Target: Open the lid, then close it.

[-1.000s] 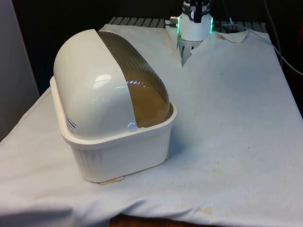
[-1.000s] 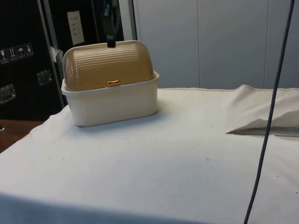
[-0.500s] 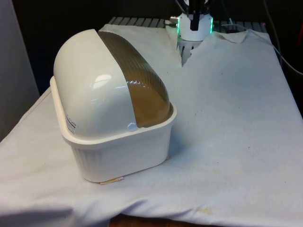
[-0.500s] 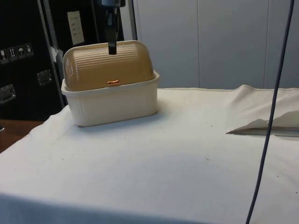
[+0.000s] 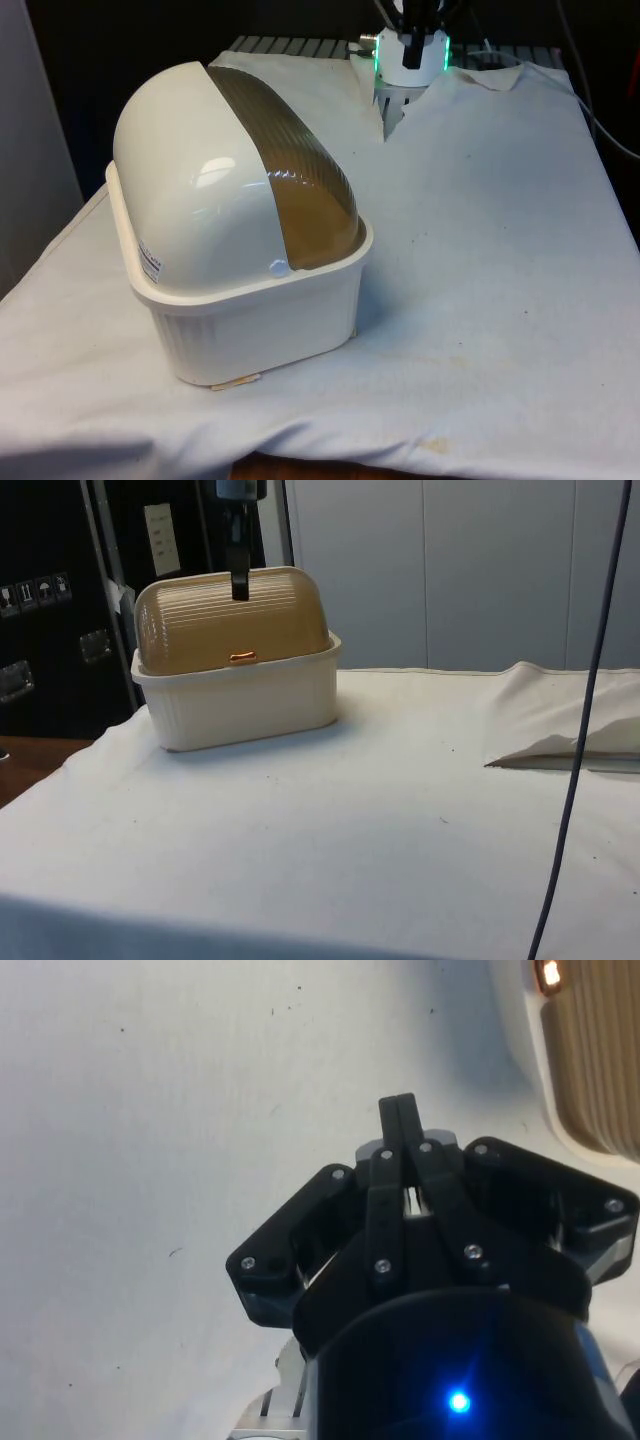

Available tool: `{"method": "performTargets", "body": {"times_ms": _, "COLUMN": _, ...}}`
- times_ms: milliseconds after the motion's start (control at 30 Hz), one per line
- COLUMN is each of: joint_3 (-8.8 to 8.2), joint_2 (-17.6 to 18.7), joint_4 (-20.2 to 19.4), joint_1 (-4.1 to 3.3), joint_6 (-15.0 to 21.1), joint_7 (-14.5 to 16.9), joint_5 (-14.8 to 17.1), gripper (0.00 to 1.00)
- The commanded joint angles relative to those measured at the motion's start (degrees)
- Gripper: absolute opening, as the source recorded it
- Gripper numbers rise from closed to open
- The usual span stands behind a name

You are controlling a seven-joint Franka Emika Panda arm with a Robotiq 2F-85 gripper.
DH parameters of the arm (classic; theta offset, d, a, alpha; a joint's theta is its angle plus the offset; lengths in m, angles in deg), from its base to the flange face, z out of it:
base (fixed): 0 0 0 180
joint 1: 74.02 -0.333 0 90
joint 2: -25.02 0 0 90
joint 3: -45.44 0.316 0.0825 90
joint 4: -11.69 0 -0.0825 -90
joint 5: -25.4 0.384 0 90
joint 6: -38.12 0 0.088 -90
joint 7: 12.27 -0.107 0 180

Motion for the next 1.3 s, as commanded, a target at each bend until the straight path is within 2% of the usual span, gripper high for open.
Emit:
{"method": "performTargets", "body": {"times_ms": 0, "joint_3": 0.00, "joint_2": 0.06, "joint_4": -0.06, "joint_1": 0.00, "joint_6": 0.00, "joint_7": 0.00, "joint_5": 0.00, "gripper": 0.00}}
{"method": "performTargets", "body": {"times_ms": 233, "joint_3": 0.00, "joint_2": 0.23, "joint_4": -0.17, "joint_1": -0.11, "joint_6": 0.80, "joint_7": -2.29, "joint_5": -4.35, "gripper": 0.00}}
{"method": "performTargets", "body": {"times_ms": 267, "joint_3": 0.11, "joint_2": 0.23, "joint_4": -0.06, "joint_1": -0.06, "joint_6": 0.06, "joint_7": -1.49, "joint_5": -3.15, "gripper": 0.00}}
{"method": "performTargets", "body": {"times_ms": 300, "joint_3": 0.00, "joint_2": 0.29, "joint_4": -0.23, "joint_1": -0.11, "joint_6": 0.86, "joint_7": -2.64, "joint_5": -4.93, "gripper": 0.00}}
{"method": "performTargets", "body": {"times_ms": 500, "joint_3": 0.06, "joint_2": 0.52, "joint_4": -0.23, "joint_1": -0.17, "joint_6": 1.49, "joint_7": -4.87, "joint_5": -8.77, "gripper": 0.00}}
{"method": "performTargets", "body": {"times_ms": 533, "joint_3": 0.17, "joint_2": 0.52, "joint_4": -0.06, "joint_1": -0.11, "joint_6": 0.80, "joint_7": -4.13, "joint_5": -7.73, "gripper": 0.00}}
{"method": "performTargets", "body": {"times_ms": 600, "joint_3": 0.11, "joint_2": 0.63, "joint_4": -0.23, "joint_1": -0.17, "joint_6": 1.72, "joint_7": -6.02, "joint_5": -10.49, "gripper": 0.00}}
{"method": "performTargets", "body": {"times_ms": 700, "joint_3": 0.34, "joint_2": 0.86, "joint_4": -0.29, "joint_1": -0.23, "joint_6": 1.89, "joint_7": -7.33, "joint_5": -12.32, "gripper": 0.00}}
{"method": "performTargets", "body": {"times_ms": 733, "joint_3": 0.40, "joint_2": 0.92, "joint_4": -0.34, "joint_1": -0.23, "joint_6": 1.95, "joint_7": -7.73, "joint_5": -12.83, "gripper": 0.00}}
{"method": "performTargets", "body": {"times_ms": 767, "joint_3": 0.63, "joint_2": 0.92, "joint_4": -0.11, "joint_1": -0.11, "joint_6": 1.09, "joint_7": -7.05, "joint_5": -11.92, "gripper": 0.00}}
{"method": "performTargets", "body": {"times_ms": 900, "joint_3": 1.26, "joint_2": 1.72, "joint_4": -0.57, "joint_1": -0.40, "joint_6": 2.52, "joint_7": -10.77, "joint_5": -15.76, "gripper": 0.00}}
{"method": "performTargets", "body": {"times_ms": 1000, "joint_3": 1.95, "joint_2": 2.29, "joint_4": -0.74, "joint_1": -0.46, "joint_6": 2.86, "joint_7": -12.61, "joint_5": -17.42, "gripper": 0.00}}
{"method": "performTargets", "body": {"times_ms": 1033, "joint_3": 2.01, "joint_2": 2.18, "joint_4": -0.57, "joint_1": -0.23, "joint_6": 2.18, "joint_7": -11.46, "joint_5": -16.16, "gripper": 0.00}}
{"method": "performTargets", "body": {"times_ms": 1100, "joint_3": 2.58, "joint_2": 2.86, "joint_4": -0.80, "joint_1": -0.46, "joint_6": 3.04, "joint_7": -14.38, "joint_5": -19.02, "gripper": 0.00}}
{"method": "performTargets", "body": {"times_ms": 1267, "joint_3": 3.44, "joint_2": 3.67, "joint_4": -0.92, "joint_1": -0.46, "joint_6": 3.32, "joint_7": -17.36, "joint_5": -21.77, "gripper": 0.00}}
